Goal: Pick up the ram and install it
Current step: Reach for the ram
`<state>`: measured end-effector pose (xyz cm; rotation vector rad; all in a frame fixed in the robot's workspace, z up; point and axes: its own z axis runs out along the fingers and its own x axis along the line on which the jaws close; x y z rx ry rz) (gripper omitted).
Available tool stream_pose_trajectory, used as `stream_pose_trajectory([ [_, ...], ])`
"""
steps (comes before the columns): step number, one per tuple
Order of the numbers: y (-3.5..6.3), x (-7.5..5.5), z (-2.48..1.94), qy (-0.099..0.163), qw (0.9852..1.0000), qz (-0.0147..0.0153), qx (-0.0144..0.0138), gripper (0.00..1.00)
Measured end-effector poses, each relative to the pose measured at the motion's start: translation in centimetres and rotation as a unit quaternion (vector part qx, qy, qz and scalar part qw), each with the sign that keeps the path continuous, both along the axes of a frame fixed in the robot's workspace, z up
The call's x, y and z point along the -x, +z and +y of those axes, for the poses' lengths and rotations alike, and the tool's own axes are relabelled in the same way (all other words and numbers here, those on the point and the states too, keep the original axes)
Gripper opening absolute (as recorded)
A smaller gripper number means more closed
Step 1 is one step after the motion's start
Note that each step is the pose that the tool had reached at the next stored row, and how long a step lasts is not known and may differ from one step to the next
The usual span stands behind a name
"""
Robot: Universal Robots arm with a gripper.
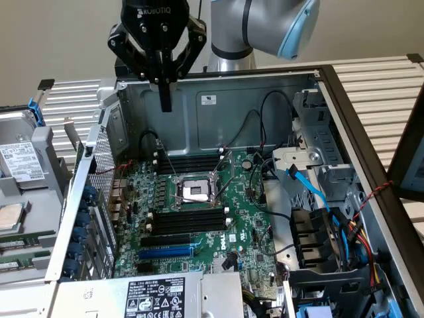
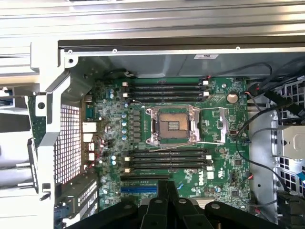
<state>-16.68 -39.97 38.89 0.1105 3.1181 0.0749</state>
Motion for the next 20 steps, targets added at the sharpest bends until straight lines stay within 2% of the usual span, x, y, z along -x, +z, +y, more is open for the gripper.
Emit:
stream_pose_trajectory([
  [10,-0.02,4.6,-0.33,0.0,1.0,0.0002,-0.0002,0.11],
  [20,-0.04,9.1,-0.37,0.0,1.0,0.0004,-0.0004,0.11],
])
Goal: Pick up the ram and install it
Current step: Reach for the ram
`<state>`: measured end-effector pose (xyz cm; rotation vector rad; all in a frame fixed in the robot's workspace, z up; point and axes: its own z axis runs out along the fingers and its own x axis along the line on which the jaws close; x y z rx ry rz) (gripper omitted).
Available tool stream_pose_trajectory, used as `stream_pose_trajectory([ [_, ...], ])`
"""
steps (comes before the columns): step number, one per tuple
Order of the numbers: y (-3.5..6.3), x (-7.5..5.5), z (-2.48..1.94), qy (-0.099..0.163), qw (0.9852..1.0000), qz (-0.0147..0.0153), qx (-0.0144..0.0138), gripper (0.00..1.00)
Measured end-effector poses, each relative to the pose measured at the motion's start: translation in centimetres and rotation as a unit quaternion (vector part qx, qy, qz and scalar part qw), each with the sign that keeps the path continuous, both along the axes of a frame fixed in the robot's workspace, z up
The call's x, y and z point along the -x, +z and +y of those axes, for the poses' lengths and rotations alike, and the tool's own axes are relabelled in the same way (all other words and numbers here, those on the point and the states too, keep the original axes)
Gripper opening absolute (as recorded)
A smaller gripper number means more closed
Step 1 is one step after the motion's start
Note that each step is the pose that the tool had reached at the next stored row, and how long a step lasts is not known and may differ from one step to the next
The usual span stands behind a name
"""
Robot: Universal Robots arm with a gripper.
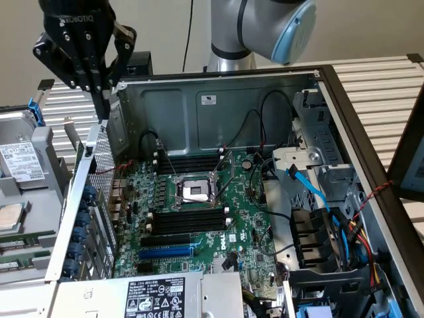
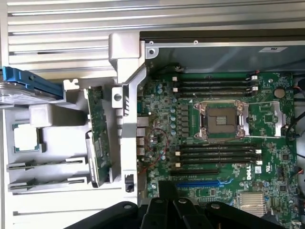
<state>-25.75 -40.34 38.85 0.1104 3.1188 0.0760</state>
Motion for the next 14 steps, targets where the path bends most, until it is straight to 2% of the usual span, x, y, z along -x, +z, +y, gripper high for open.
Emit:
stream_pose_trajectory([
  [6,-0.11,2.7,-0.02,0.0,1.0,0.001,-0.0012,0.11],
  [14,-0.11,6.4,-0.07,0.0,1.0,0.0048,-0.0013,0.11],
])
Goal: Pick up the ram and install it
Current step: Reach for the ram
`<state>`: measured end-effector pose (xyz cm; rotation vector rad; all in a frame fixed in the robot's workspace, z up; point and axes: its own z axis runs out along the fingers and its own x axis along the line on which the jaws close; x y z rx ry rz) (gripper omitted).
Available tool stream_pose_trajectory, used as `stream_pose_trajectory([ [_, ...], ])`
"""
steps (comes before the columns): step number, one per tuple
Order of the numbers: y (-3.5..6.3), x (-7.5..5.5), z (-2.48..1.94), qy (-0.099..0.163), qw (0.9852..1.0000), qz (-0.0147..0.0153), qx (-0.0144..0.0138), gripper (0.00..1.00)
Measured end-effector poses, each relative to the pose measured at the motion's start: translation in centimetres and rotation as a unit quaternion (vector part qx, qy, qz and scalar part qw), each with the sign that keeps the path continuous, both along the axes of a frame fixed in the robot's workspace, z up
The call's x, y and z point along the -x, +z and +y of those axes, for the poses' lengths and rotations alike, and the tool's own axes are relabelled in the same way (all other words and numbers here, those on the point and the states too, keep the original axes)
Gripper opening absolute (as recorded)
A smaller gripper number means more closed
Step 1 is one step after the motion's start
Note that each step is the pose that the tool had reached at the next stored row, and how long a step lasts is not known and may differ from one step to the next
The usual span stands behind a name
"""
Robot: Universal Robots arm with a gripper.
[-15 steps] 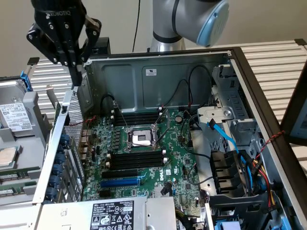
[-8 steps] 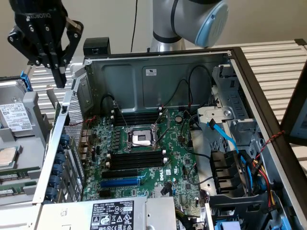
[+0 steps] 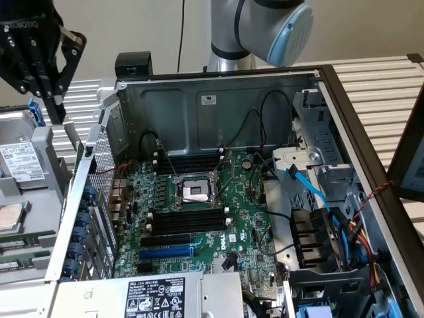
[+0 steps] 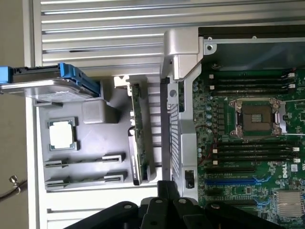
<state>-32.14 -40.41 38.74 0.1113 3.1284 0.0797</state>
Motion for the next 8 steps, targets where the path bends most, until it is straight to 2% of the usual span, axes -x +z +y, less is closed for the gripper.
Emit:
stream_pose_trajectory([
  [8,0.0,3.6,-0.19,0.0,1.0,0.0033,0.0,0.11],
])
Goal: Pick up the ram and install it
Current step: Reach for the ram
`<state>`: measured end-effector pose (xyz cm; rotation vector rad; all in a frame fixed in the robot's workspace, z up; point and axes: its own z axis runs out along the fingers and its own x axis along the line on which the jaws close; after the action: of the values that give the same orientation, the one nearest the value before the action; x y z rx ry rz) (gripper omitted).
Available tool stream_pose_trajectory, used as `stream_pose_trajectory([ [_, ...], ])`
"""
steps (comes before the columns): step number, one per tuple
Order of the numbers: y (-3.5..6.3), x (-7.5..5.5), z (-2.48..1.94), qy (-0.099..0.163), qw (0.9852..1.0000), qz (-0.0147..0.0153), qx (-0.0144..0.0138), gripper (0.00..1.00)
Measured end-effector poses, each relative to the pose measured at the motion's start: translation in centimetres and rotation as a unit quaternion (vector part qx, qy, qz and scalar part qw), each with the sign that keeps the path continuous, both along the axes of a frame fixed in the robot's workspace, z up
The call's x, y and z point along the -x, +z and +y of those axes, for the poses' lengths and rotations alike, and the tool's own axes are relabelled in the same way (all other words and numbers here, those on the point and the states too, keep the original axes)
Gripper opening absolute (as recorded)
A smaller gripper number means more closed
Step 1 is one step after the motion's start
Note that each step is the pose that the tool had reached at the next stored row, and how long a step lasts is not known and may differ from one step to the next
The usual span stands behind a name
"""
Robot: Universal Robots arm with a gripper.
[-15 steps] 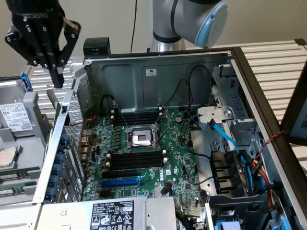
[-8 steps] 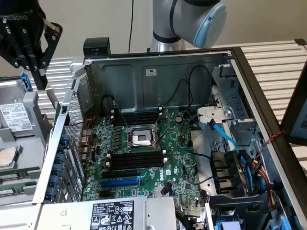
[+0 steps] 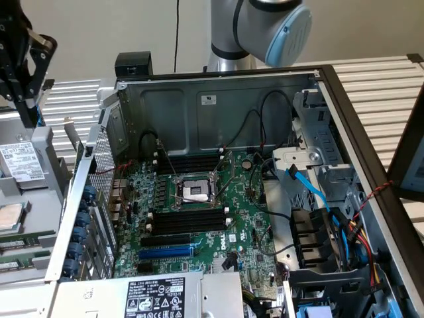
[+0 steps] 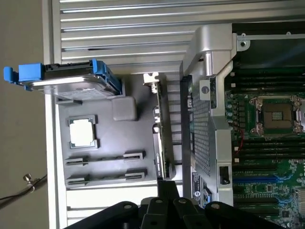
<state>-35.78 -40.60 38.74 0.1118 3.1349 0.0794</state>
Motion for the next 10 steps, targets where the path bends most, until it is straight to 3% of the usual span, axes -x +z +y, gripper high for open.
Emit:
stream_pose_trajectory([
  [10,0.0,4.5,-0.29,0.0,1.0,0.0051,0.0001,0.11],
])
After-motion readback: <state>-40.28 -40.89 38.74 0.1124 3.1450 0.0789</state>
